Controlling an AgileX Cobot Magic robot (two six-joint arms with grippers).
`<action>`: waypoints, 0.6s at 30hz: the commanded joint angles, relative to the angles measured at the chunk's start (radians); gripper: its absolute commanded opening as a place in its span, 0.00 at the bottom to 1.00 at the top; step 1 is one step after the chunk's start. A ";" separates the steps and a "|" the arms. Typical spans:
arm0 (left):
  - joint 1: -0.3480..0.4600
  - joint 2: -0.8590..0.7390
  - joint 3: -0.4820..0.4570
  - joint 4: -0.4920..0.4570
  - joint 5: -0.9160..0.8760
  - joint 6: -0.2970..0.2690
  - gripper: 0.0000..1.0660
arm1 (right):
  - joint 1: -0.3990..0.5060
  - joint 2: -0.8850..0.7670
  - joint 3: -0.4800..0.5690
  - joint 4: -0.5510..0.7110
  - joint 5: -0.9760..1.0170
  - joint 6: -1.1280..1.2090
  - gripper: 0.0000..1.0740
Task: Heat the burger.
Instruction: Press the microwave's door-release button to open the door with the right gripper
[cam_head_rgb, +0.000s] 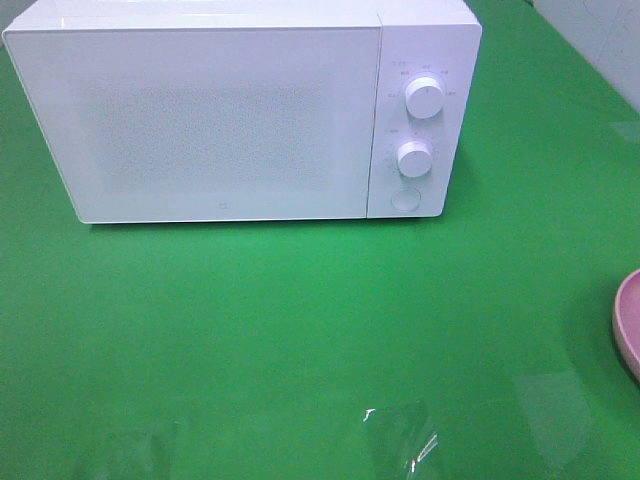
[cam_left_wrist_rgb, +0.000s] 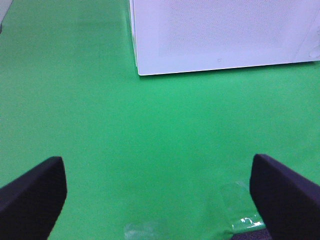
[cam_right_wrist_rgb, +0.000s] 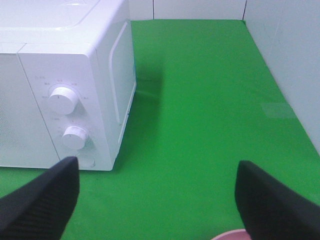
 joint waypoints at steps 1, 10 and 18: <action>-0.003 -0.003 0.002 -0.001 -0.011 -0.009 0.85 | 0.001 0.072 0.055 -0.013 -0.168 -0.006 0.75; -0.003 -0.003 0.002 -0.001 -0.011 -0.009 0.85 | 0.001 0.240 0.149 -0.004 -0.477 -0.026 0.73; -0.003 -0.003 0.002 -0.001 -0.011 -0.009 0.85 | 0.002 0.406 0.156 0.100 -0.685 -0.143 0.72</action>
